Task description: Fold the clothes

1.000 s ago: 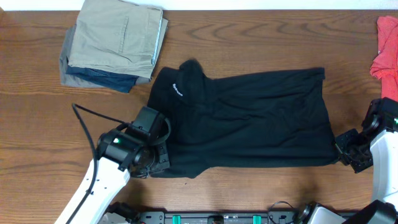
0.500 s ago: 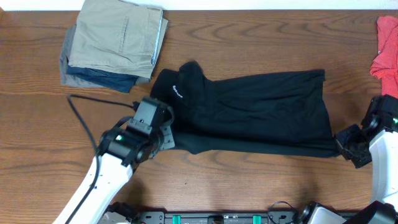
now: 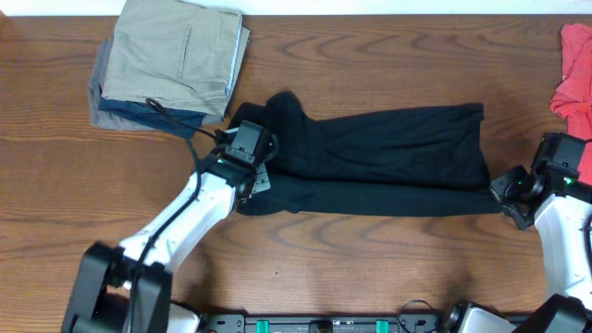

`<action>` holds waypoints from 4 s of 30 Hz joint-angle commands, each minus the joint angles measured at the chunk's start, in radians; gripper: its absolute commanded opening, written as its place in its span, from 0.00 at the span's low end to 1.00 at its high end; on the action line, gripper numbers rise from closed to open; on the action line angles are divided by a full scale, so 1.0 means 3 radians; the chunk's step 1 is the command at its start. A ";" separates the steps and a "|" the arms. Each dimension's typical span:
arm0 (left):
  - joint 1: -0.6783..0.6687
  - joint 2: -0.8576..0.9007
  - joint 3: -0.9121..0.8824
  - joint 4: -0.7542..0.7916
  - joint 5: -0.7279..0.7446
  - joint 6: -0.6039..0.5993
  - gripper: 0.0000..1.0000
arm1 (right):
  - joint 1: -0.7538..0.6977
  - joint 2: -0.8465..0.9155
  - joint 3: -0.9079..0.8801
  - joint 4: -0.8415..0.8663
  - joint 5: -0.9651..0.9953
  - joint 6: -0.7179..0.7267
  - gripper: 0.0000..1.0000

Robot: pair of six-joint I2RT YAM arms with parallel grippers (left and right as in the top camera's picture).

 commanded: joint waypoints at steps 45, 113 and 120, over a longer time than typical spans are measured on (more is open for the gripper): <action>0.0256 0.0303 0.0867 0.0514 0.0327 0.1532 0.94 | 0.0369 0.0506 0.1094 -0.0682 -0.0762 -0.1164 0.99; 0.0587 0.0392 0.0861 0.0515 0.0835 0.1512 0.06 | 0.0505 0.0505 0.1213 -0.0575 -0.0468 -0.1035 0.99; 0.0587 0.0254 0.0861 0.0278 0.0847 0.1391 0.06 | 0.0501 0.0511 0.1212 -0.0546 -0.0582 -0.1061 0.99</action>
